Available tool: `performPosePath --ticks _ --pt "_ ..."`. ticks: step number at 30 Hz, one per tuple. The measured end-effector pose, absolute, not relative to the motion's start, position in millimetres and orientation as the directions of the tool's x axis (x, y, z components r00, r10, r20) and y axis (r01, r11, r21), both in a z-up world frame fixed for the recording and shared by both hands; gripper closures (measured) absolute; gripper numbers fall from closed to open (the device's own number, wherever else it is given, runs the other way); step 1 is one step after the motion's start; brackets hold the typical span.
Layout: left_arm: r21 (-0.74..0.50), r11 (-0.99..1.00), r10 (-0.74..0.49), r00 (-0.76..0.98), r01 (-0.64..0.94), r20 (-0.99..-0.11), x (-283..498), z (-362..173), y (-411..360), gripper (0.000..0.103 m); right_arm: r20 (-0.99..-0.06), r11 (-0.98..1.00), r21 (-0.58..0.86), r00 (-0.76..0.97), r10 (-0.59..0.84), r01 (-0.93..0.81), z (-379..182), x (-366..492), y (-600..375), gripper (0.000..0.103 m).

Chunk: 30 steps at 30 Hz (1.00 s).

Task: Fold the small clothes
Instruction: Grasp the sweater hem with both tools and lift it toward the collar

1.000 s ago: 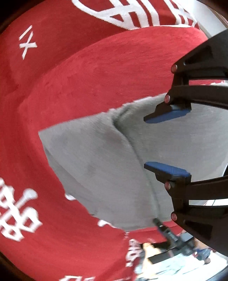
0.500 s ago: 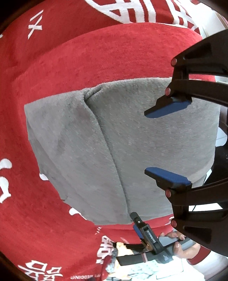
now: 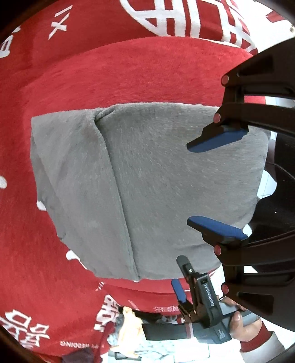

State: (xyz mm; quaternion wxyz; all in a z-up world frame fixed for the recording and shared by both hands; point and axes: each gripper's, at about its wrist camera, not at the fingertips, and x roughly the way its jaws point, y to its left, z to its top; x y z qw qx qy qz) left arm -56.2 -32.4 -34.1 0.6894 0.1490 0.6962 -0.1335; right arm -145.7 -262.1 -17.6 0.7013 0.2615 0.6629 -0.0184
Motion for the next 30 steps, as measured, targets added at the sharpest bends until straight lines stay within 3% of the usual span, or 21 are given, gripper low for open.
performPosePath --ticks 15,30 --pt "-0.023 0.886 -0.032 0.011 0.463 -0.999 -98.2 -6.4 -38.8 0.012 -0.946 0.858 0.314 0.210 0.246 0.406 4.4 -193.0 -265.2 0.040" --pt "-0.006 0.901 -0.028 0.045 0.434 -0.999 -146.8 -7.9 91.4 0.012 -0.946 0.821 0.317 0.216 0.241 0.475 -5.1 -251.2 -181.3 0.040"
